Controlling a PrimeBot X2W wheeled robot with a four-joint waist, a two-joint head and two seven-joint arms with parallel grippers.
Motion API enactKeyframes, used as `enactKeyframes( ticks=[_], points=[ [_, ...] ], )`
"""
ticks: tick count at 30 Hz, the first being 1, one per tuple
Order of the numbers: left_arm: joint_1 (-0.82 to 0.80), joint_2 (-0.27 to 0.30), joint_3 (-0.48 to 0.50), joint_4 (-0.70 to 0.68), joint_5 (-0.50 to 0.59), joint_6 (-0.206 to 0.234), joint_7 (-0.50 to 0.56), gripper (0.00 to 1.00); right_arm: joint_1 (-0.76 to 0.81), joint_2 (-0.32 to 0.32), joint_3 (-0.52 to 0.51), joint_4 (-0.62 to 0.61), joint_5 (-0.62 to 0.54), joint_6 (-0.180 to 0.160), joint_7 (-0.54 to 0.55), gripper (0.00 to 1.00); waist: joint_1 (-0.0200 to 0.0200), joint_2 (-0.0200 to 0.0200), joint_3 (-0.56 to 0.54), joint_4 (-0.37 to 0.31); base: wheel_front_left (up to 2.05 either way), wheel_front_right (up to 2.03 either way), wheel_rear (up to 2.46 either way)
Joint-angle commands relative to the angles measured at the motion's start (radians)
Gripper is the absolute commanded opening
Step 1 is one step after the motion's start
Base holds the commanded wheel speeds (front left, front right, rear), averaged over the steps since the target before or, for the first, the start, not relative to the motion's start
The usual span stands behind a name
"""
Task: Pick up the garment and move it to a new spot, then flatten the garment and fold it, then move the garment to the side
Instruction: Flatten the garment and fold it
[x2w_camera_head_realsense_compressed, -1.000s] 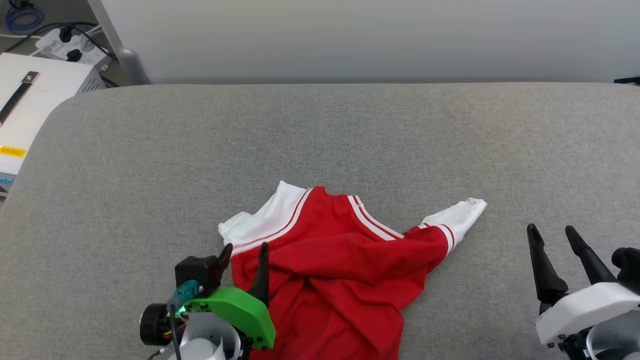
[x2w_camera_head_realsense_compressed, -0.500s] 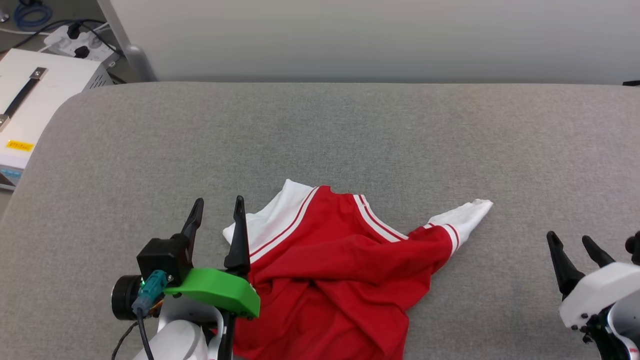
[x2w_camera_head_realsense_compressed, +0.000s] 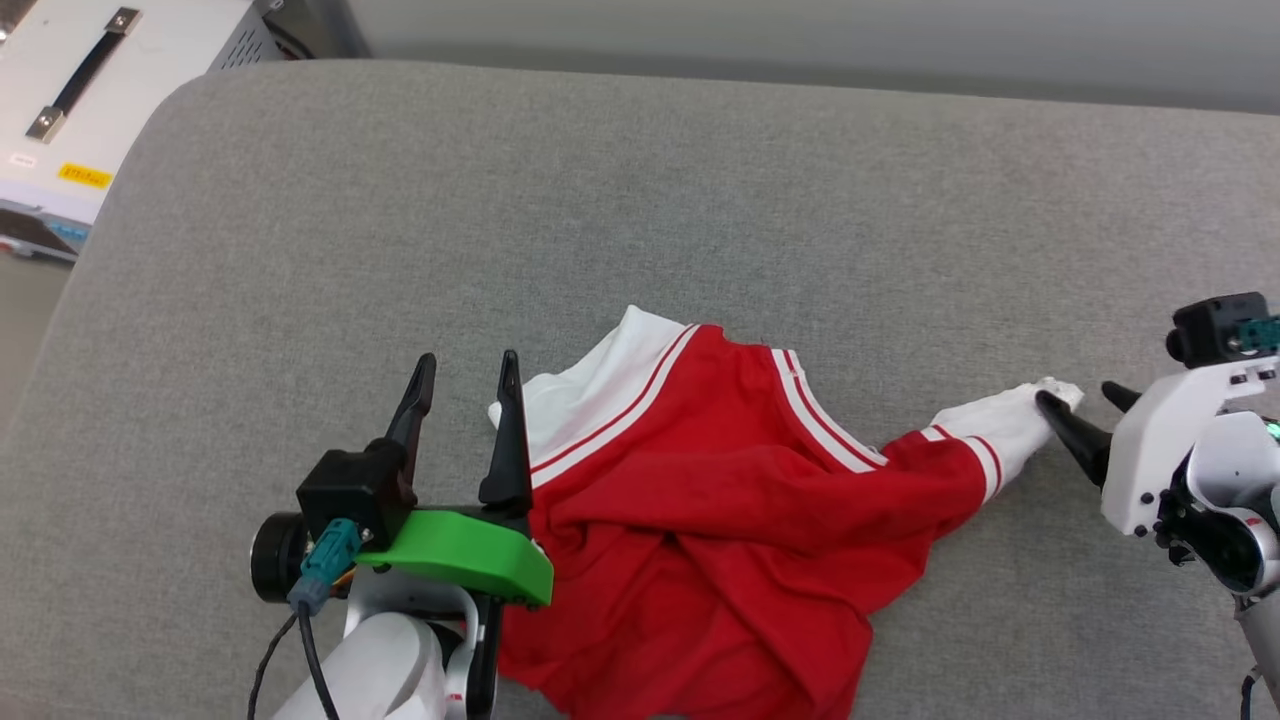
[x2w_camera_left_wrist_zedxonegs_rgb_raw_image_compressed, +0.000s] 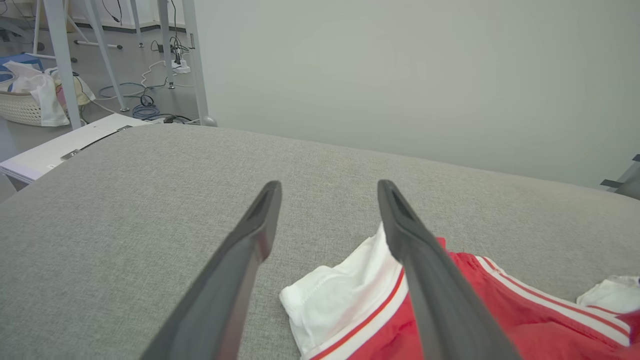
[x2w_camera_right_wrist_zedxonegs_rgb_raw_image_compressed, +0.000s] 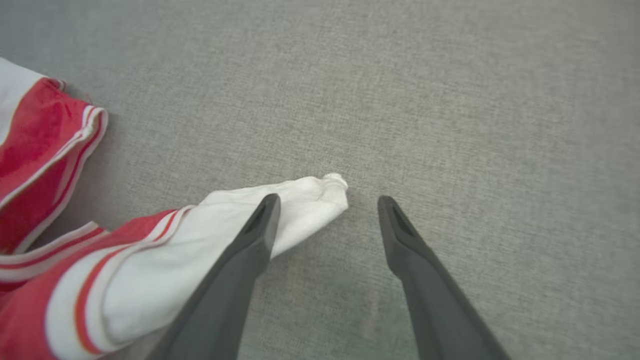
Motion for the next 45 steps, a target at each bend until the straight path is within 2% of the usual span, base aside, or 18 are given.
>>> enactKeyframes(
  ticks=[1, 4, 8, 9, 10, 11, 16, 21, 25, 31, 34, 38, 45],
  points=[
    [-0.021, -0.010, 0.005, -0.001, 0.010, -0.008, -0.005, 1.00, -0.027, -0.014, 0.034, 0.021, 0.022, -0.001, 0.021, 1.00, 0.0000, 0.0000, 0.049, 0.037, 0.00, 0.00, 0.00],
    [-0.027, -0.025, 0.009, 0.007, 0.015, -0.018, -0.006, 1.00, -0.050, -0.041, 0.099, 0.080, 0.065, -0.001, 0.093, 1.00, 0.0000, 0.0000, 0.066, 0.045, 0.00, 0.00, 0.00],
    [-0.028, -0.043, 0.025, 0.019, 0.025, -0.030, -0.006, 1.00, -0.050, -0.044, 0.140, 0.152, 0.133, -0.001, 0.205, 1.00, 0.0000, 0.0000, 0.077, 0.048, 0.00, 0.00, 0.00],
    [-0.026, -0.047, 0.031, 0.021, 0.029, -0.033, -0.006, 1.00, -0.048, -0.044, 0.151, 0.158, 0.147, -0.001, 0.224, 0.53, 0.0000, 0.0000, 0.079, 0.046, 0.00, 0.00, 0.00],
    [-0.025, -0.050, 0.036, 0.023, 0.032, -0.035, -0.006, 1.00, -0.050, -0.047, 0.160, 0.154, 0.152, -0.001, 0.226, 0.32, 0.0000, 0.0000, 0.079, 0.043, 0.00, 0.00, 0.00],
    [-0.021, -0.053, 0.042, 0.026, 0.034, -0.037, -0.006, 1.00, -0.053, -0.047, 0.164, 0.149, 0.163, -0.001, 0.221, 0.00, 0.0000, 0.0000, 0.079, 0.038, 0.00, 0.00, 0.00],
    [-0.015, -0.060, 0.058, 0.041, 0.045, -0.053, -0.006, 1.00, -0.087, -0.068, 0.162, 0.099, 0.178, -0.001, 0.161, 0.00, 0.0000, 0.0000, 0.061, 0.010, 0.00, 0.00, 0.00],
    [-0.005, -0.061, 0.067, 0.053, 0.049, -0.064, -0.006, 1.00, -0.108, -0.101, 0.112, 0.017, 0.171, -0.001, 0.094, 0.00, 0.0000, 0.0000, 0.029, -0.020, 0.00, 0.00, 0.00],
    [0.008, -0.059, 0.072, 0.058, 0.049, -0.065, -0.006, 1.00, -0.097, -0.133, 0.031, -0.048, 0.148, -0.001, 0.067, 0.00, 0.0000, 0.0000, 0.009, -0.044, 0.00, 0.00, 0.00],
    [0.027, -0.054, 0.078, 0.059, 0.045, -0.063, -0.006, 1.00, -0.016, -0.166, -0.170, -0.114, 0.095, -0.001, 0.073, 0.00, 0.0000, 0.0000, -0.016, -0.073, 0.00, 0.00, 0.00],
    [0.037, -0.051, 0.078, 0.060, 0.041, -0.063, -0.006, 1.00, 0.072, -0.140, -0.272, -0.134, 0.063, -0.001, 0.105, 0.00, 0.0000, 0.0000, -0.025, -0.085, 0.00, 0.00, 0.00],
    [0.049, -0.046, 0.080, 0.064, 0.034, -0.062, -0.004, 1.00, 0.203, -0.047, -0.378, -0.148, 0.025, -0.001, 0.144, 0.00, 0.0000, 0.0000, -0.030, -0.096, 0.00, 0.00, 0.00],
    [0.062, -0.043, 0.081, 0.077, 0.022, -0.057, 0.004, 1.00, 0.325, 0.116, -0.451, -0.105, -0.017, -0.001, 0.090, 0.00, 0.0000, 0.0000, -0.024, -0.103, 0.00, 0.00, 0.00]
  ],
)
